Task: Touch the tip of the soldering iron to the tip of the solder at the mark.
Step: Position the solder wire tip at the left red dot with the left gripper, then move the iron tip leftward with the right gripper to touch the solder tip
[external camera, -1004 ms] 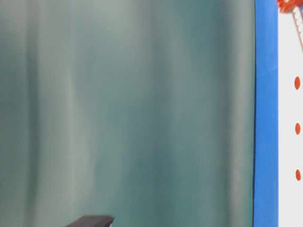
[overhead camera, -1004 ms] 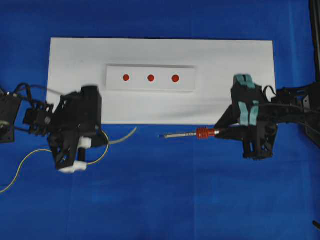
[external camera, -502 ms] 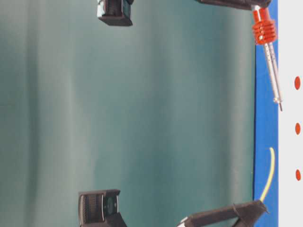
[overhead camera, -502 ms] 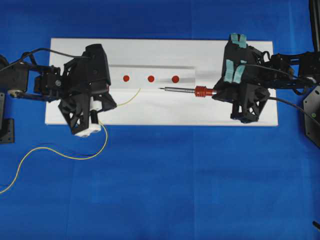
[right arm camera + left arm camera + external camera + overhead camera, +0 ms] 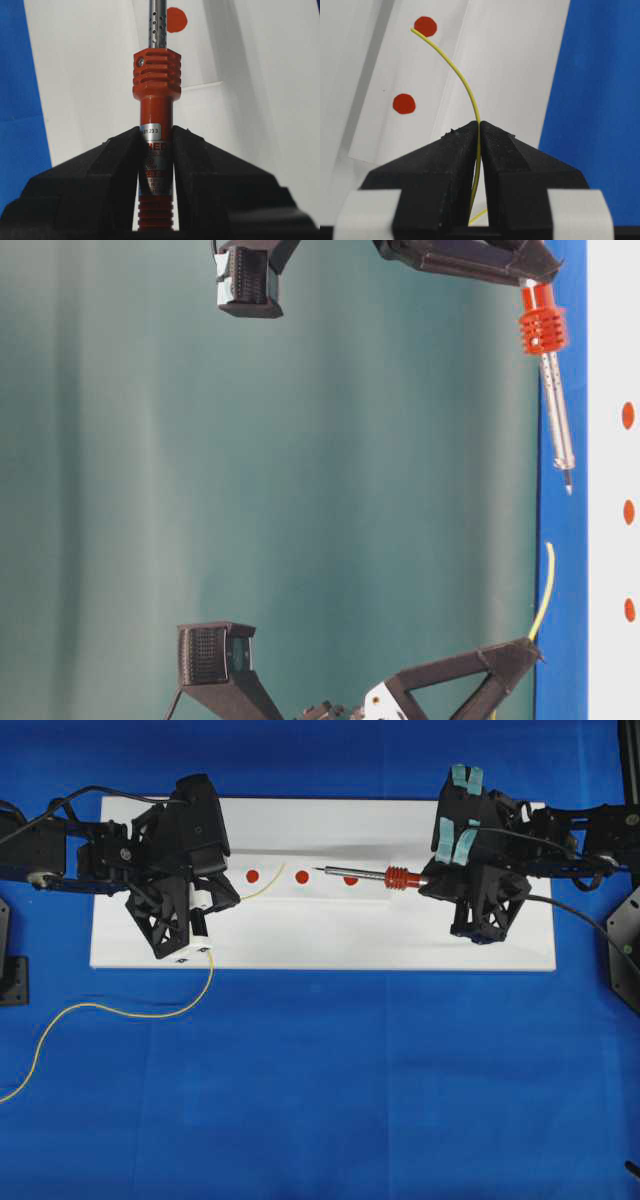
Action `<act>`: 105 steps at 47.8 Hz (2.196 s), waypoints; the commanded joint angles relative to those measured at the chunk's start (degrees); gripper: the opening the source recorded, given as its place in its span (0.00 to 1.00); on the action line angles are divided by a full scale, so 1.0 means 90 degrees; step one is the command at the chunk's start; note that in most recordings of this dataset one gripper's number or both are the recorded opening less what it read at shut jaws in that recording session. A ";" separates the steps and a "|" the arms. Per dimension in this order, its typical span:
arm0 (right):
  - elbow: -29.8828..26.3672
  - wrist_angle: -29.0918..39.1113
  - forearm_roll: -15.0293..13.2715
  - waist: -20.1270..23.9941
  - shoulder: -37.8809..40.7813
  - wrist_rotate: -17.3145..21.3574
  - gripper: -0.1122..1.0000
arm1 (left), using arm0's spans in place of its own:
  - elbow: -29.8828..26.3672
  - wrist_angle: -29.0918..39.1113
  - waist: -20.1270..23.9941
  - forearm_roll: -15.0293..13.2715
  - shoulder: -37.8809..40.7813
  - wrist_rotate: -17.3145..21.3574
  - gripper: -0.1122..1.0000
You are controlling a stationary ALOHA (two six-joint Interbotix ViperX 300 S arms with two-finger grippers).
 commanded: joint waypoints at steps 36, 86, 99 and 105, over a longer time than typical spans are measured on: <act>-0.0215 -0.0049 -0.0068 -0.0020 0.0010 0.0010 0.16 | 0.0820 -0.0400 0.0176 0.0020 -0.0049 -0.0137 0.12; -0.1660 0.0674 -0.0352 -0.0088 0.1348 -0.0010 0.16 | 0.0820 -0.0586 0.0059 0.0010 0.0137 -0.0137 0.12; -0.2227 0.0986 -0.0518 -0.0010 0.1934 -0.0010 0.16 | 0.0820 -0.0566 0.0059 0.0010 0.0127 -0.0186 0.12; -0.2324 0.1035 -0.0537 0.0049 0.2070 -0.0010 0.16 | 0.0820 -0.0566 0.0059 0.0010 0.0137 -0.0234 0.12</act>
